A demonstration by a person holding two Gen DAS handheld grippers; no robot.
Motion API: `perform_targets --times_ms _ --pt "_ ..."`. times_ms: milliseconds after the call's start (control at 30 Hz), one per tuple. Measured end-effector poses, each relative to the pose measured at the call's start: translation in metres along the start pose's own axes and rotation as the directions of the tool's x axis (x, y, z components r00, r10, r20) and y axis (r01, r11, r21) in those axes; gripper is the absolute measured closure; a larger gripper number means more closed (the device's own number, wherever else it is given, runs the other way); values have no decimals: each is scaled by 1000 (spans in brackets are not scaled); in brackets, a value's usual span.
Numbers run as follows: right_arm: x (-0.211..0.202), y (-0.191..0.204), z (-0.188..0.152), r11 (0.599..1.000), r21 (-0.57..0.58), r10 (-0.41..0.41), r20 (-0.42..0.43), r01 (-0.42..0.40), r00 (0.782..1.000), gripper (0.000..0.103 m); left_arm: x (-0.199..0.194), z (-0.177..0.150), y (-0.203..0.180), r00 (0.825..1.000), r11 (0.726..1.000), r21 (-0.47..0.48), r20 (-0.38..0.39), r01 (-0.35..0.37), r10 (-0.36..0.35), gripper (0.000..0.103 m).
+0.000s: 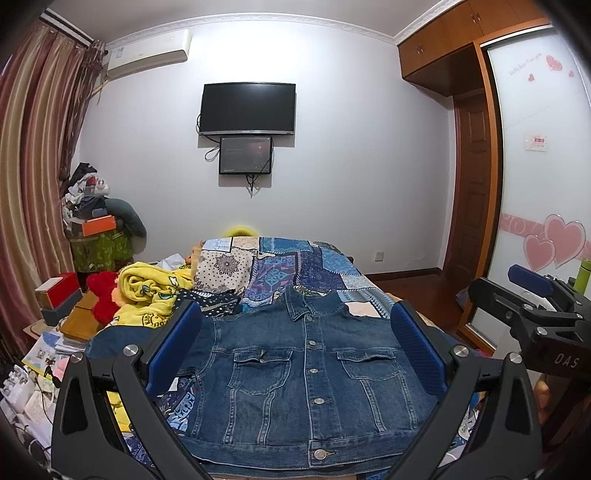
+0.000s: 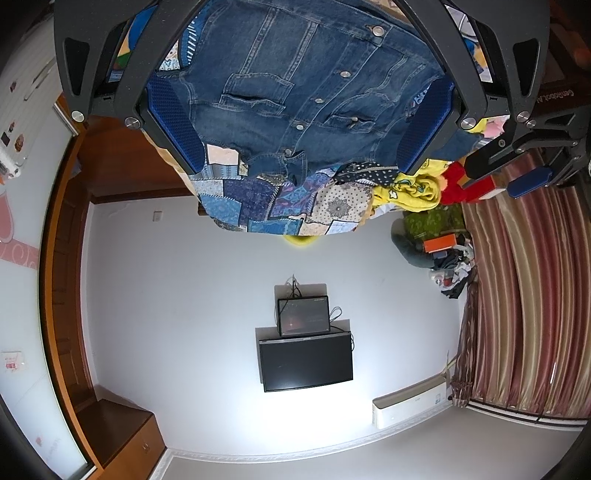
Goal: Fold large clothes
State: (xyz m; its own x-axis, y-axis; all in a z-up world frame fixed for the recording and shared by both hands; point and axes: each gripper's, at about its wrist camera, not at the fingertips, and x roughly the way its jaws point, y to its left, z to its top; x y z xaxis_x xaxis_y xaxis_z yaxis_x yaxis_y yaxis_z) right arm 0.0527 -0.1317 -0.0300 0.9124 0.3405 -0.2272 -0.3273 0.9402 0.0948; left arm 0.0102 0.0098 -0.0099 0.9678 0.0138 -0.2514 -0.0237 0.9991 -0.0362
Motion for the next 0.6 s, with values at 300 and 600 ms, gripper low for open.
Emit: perform_targets --times_ms 300,600 --pt "8 -1 -1 1000 -1 3 -24 -3 1000 0 6 -1 3 1000 1000 -12 -14 -1 1 0" --pt "37 0 -6 1000 -4 -3 -93 2 996 0 37 -6 21 998 999 -47 -67 -5 2 0"
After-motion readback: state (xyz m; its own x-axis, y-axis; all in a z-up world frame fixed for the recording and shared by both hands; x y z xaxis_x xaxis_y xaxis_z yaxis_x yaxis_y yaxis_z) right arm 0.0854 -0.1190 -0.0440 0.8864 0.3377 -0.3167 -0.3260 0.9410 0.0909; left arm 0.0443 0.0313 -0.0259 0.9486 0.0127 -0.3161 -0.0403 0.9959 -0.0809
